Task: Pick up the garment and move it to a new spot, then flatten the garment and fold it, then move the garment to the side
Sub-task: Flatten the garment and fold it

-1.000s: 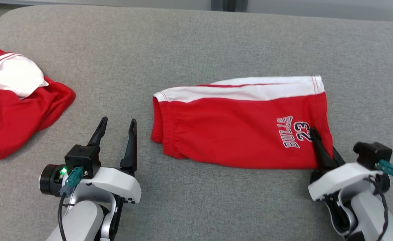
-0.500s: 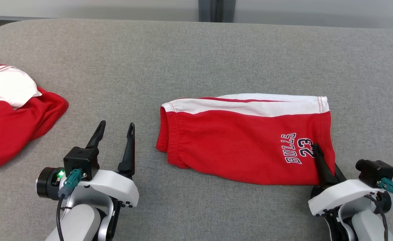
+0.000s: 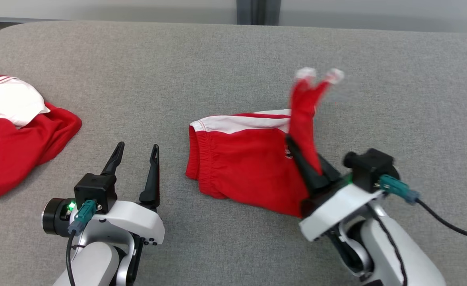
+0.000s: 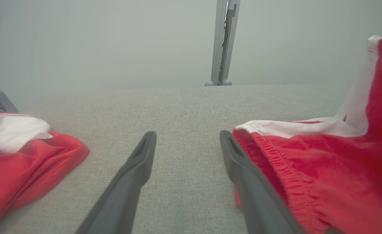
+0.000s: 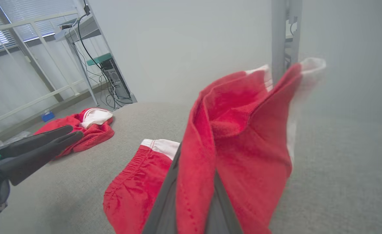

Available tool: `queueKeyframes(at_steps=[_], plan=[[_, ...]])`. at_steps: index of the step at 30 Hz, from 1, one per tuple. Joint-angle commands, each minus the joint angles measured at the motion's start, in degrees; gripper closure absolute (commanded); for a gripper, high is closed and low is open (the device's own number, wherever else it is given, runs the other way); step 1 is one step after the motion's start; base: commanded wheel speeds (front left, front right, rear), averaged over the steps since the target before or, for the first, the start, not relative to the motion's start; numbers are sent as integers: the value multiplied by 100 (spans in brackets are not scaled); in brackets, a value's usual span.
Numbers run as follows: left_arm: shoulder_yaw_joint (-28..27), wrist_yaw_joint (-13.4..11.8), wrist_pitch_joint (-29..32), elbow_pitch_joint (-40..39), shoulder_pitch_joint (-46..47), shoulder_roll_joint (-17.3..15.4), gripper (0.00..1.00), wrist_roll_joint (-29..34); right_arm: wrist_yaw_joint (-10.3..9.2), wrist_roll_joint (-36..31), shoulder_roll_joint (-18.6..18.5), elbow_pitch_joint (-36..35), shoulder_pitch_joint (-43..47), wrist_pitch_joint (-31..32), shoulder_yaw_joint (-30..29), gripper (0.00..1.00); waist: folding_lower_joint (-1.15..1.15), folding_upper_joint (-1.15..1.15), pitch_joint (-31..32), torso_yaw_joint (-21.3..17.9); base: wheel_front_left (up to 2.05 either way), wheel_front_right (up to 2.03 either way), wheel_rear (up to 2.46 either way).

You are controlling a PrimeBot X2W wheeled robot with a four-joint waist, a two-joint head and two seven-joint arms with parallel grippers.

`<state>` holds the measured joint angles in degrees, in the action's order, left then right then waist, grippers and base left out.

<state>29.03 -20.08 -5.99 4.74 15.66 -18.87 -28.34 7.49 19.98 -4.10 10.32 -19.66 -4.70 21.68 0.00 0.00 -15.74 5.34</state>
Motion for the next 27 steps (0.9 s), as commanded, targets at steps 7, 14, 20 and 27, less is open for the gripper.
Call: queueKeyframes(at_steps=[7,14,20,27], plan=[[85,-3,6,-30,166,65,0,0,1,411,77,534,-935,202,1404,100,0,0,-136,228,0,0,0],[163,34,-63,23,281,190,0,0,1,818,99,1471,-1483,1,2025,100,0,0,-296,432,0,0,0],[180,37,-110,94,311,220,0,-35,1,1056,106,1842,-1723,-223,2362,73,0,0,-340,454,0,0,0],[184,11,-144,156,315,200,0,-41,1,1306,104,1833,-1816,-395,2968,0,0,0,-320,388,0,0,0]])
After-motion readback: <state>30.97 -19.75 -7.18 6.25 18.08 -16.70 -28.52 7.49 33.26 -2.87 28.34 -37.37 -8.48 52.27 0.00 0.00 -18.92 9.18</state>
